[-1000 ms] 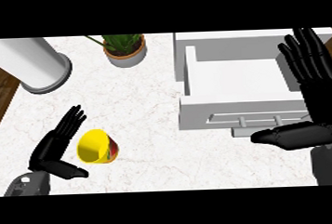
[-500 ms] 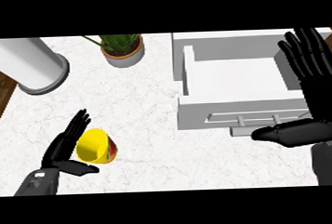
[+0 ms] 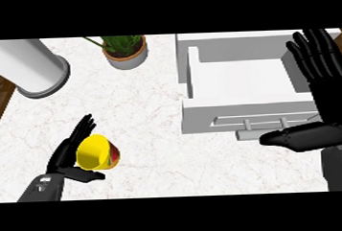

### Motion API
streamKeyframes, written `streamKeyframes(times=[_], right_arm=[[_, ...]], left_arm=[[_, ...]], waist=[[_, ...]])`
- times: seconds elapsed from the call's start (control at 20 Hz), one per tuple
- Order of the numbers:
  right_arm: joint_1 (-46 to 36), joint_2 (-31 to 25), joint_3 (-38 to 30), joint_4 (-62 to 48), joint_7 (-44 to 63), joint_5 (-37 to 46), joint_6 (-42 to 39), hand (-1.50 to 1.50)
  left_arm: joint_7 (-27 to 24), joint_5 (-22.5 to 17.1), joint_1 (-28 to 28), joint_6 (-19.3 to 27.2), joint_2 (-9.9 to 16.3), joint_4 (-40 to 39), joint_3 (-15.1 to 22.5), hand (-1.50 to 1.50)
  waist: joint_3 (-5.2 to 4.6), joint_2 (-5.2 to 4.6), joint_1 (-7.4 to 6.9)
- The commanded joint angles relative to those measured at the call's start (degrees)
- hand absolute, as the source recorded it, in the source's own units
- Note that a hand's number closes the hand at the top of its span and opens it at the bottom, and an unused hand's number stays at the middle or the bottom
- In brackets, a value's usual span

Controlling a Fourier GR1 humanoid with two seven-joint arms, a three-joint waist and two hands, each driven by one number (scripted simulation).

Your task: Pick up the cup, place it into the drawer and close the drawer

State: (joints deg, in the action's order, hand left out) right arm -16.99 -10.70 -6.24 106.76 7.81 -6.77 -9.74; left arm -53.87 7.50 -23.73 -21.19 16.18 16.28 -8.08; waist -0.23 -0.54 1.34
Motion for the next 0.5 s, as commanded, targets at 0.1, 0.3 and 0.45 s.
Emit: streamKeyframes(times=[0.1, 0.3, 0.45], right_arm=[[-2.91, -0.86, -1.2, -4.75, -1.44, -0.06, -0.61, -1.5], [0.46, -0.47, -0.38, -2.26, -1.76, 0.04, -1.24, -1.5], [-0.28, -1.31, -1.73, -0.49, 0.35, -1.07, -0.76, -1.5]], left_arm=[[-7.13, 0.4, -3.37, -4.84, -0.15, -3.54, -0.17, -1.5], [-8.1, 0.95, -2.96, -5.44, -3.43, -3.33, 1.02, -1.5], [-5.18, -0.26, -5.28, -10.51, -2.12, -4.42, 0.36, -1.5]], waist=[[-0.05, -0.36, 0.18], [0.02, -0.06, 0.01], [-0.05, -0.16, 0.57]])
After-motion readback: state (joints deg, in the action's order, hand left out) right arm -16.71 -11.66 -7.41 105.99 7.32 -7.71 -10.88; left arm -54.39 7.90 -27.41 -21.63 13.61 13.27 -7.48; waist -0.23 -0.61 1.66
